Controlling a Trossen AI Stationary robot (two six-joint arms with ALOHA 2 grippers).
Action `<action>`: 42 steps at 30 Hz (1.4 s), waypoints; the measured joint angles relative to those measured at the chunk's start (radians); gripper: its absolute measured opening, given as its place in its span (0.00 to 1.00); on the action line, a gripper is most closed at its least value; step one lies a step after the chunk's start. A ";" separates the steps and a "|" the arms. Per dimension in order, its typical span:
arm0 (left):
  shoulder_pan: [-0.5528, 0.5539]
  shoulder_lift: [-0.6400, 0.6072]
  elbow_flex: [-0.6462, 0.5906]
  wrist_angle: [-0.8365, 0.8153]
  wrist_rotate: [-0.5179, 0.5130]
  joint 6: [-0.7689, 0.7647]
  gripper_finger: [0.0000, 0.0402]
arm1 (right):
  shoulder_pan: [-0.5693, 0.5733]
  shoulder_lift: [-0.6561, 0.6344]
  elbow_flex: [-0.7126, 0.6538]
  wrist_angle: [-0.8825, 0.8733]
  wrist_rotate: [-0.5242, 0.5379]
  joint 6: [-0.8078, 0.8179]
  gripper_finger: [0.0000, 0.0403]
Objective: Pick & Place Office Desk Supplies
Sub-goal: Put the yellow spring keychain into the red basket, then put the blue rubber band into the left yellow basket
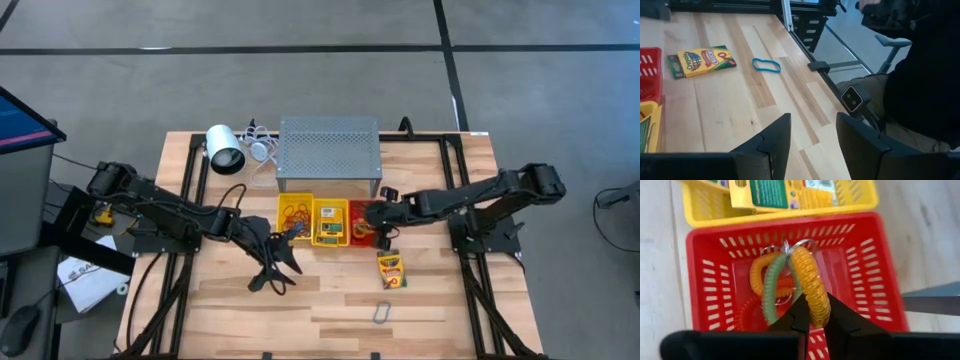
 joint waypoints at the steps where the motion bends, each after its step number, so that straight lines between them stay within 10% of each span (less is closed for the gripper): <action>1: 0.000 0.000 0.000 0.003 0.000 0.000 0.38 | 0.000 0.015 0.000 0.010 -0.001 0.000 0.08; 27: 0.002 0.000 -0.001 0.016 -0.013 0.005 0.38 | -0.007 0.031 0.036 -0.067 -0.023 -0.020 0.39; 42: 0.002 0.000 -0.046 0.124 -0.094 0.007 0.38 | 0.178 -0.213 0.117 -0.045 -0.059 0.019 0.49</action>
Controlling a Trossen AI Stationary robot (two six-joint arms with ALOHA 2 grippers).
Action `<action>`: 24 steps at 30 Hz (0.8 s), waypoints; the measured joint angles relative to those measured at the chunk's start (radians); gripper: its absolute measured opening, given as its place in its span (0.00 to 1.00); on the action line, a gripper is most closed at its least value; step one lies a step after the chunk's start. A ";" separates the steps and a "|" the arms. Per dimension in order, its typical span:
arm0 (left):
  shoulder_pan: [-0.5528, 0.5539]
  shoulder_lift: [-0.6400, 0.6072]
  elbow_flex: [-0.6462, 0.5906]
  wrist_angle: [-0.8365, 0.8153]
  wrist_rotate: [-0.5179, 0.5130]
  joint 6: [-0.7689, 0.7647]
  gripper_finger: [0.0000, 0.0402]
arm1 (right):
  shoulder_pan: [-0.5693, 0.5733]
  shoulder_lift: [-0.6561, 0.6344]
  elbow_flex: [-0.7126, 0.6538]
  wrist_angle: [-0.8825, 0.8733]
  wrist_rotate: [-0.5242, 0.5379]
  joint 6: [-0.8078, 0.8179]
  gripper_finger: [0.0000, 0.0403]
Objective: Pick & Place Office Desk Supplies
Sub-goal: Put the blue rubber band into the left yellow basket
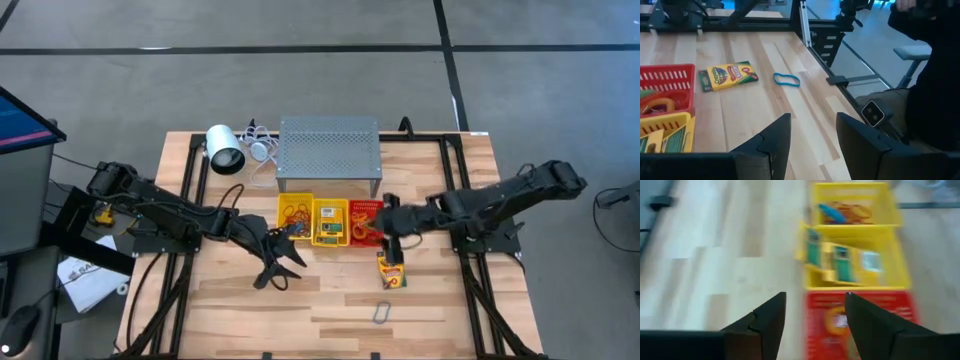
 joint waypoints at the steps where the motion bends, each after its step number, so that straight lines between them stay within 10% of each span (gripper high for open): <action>1: 0.000 0.000 -0.002 0.007 0.000 0.000 0.38 | 0.031 -0.003 0.000 -0.003 -0.002 0.021 0.49; 24: -0.007 0.016 -0.001 0.203 -0.043 0.000 0.38 | 0.431 0.409 -0.002 0.021 0.007 0.439 0.47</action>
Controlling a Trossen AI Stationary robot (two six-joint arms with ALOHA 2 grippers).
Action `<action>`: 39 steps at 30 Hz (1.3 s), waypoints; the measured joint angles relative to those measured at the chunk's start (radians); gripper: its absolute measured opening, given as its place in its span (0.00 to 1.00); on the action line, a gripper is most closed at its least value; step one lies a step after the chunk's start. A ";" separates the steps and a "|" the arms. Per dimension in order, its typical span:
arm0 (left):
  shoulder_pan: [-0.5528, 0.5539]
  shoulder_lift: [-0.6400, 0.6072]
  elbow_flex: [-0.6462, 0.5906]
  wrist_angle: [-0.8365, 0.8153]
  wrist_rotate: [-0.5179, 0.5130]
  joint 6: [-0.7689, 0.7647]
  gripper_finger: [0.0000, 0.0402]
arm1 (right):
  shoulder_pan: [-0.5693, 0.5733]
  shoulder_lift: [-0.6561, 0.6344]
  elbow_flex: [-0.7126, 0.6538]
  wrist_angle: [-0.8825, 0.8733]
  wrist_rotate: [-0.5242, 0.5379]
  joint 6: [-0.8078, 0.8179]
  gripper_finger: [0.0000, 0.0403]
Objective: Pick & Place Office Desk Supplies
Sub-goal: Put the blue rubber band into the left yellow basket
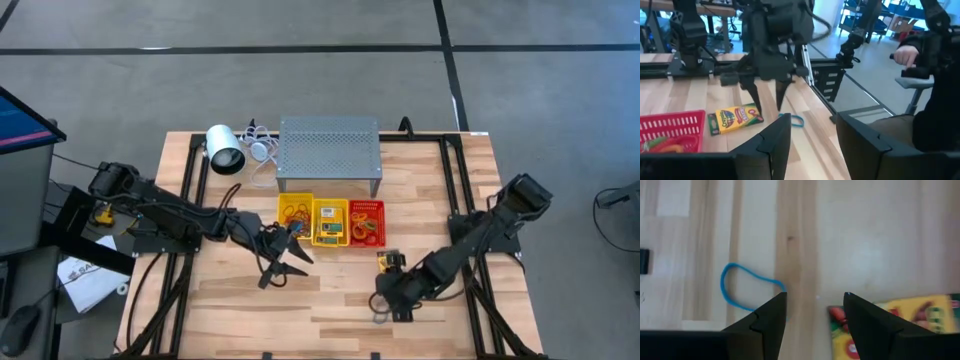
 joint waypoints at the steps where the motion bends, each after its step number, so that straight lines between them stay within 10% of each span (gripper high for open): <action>1: -0.003 0.009 0.000 0.012 -0.005 0.000 0.38 | 0.006 0.014 0.000 0.012 -0.001 0.005 0.47; 17: -0.021 0.189 0.000 0.322 -0.018 -0.013 0.38 | 0.101 0.085 0.000 0.075 0.035 0.063 0.46; 39: -0.022 0.188 0.000 0.337 -0.016 -0.030 0.38 | 0.094 0.146 0.000 0.109 0.055 0.070 0.35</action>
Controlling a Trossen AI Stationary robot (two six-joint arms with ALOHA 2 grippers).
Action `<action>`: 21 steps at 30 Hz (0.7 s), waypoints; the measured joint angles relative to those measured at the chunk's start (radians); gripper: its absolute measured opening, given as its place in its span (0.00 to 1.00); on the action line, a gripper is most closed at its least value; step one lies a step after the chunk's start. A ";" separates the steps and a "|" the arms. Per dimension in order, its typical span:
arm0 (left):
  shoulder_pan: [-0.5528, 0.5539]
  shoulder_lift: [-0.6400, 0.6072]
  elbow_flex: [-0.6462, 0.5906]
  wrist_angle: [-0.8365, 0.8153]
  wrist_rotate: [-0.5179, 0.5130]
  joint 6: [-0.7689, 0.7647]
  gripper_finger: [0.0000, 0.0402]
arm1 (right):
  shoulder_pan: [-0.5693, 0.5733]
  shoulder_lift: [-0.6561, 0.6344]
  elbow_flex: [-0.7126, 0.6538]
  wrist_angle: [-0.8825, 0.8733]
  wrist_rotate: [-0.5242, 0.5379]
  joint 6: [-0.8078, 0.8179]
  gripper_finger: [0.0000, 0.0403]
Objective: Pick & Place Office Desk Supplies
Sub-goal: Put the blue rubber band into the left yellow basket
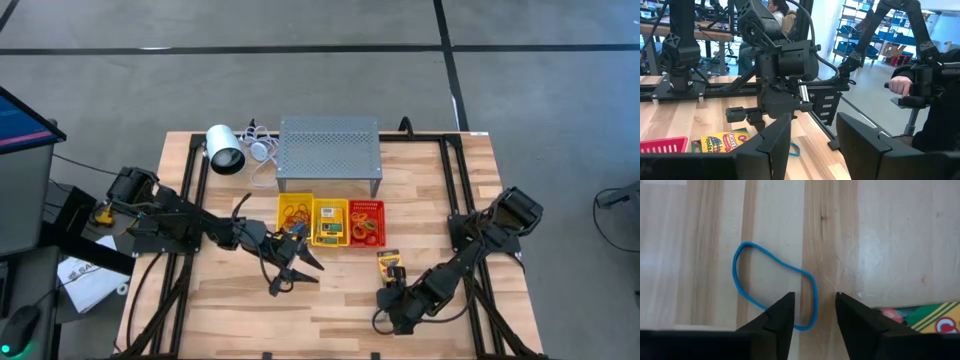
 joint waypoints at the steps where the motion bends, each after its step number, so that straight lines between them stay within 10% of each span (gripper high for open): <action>1: 0.000 0.000 0.000 0.000 0.000 0.000 0.38 | 0.000 0.000 0.000 0.000 0.000 -0.001 0.34; 21: 0.000 0.000 0.000 0.000 0.000 0.000 0.38 | -0.013 0.000 0.000 -0.002 -0.002 -0.017 0.22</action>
